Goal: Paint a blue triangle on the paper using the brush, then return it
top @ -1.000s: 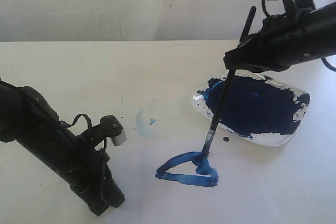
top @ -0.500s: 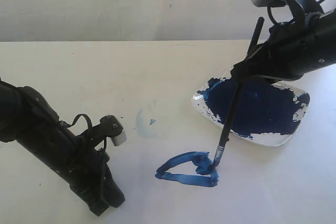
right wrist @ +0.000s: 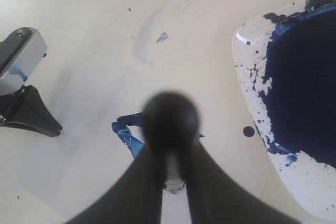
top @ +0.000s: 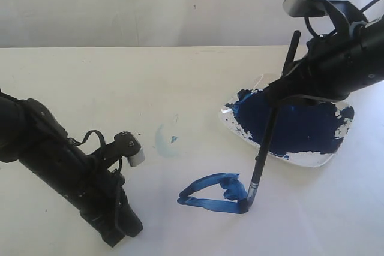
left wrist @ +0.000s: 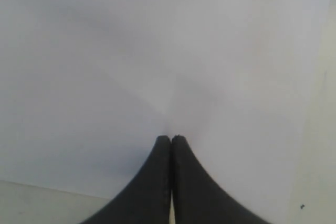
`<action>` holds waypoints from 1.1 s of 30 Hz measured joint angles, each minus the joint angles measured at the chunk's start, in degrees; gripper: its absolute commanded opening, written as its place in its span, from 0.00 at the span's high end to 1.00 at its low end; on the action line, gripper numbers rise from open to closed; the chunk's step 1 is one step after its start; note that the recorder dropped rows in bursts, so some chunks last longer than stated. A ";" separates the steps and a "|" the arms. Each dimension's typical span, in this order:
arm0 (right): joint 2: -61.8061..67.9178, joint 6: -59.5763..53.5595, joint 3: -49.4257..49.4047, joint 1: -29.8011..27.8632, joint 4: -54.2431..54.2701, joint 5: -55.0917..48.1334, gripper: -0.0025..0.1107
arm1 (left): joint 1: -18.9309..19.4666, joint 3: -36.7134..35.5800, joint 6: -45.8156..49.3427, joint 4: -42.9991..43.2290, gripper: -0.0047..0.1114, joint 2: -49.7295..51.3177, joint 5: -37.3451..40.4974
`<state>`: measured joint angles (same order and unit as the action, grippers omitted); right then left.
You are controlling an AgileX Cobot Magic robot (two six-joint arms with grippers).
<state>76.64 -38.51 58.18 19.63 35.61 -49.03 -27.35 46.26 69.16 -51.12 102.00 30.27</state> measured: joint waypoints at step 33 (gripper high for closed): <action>0.00 -4.04 0.00 0.00 5.60 9.07 0.98 | 0.00 0.00 0.09 0.00 0.96 0.00 0.00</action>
<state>76.64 -42.55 58.18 19.63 41.21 -39.96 -27.35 46.26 69.26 -51.12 102.00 30.27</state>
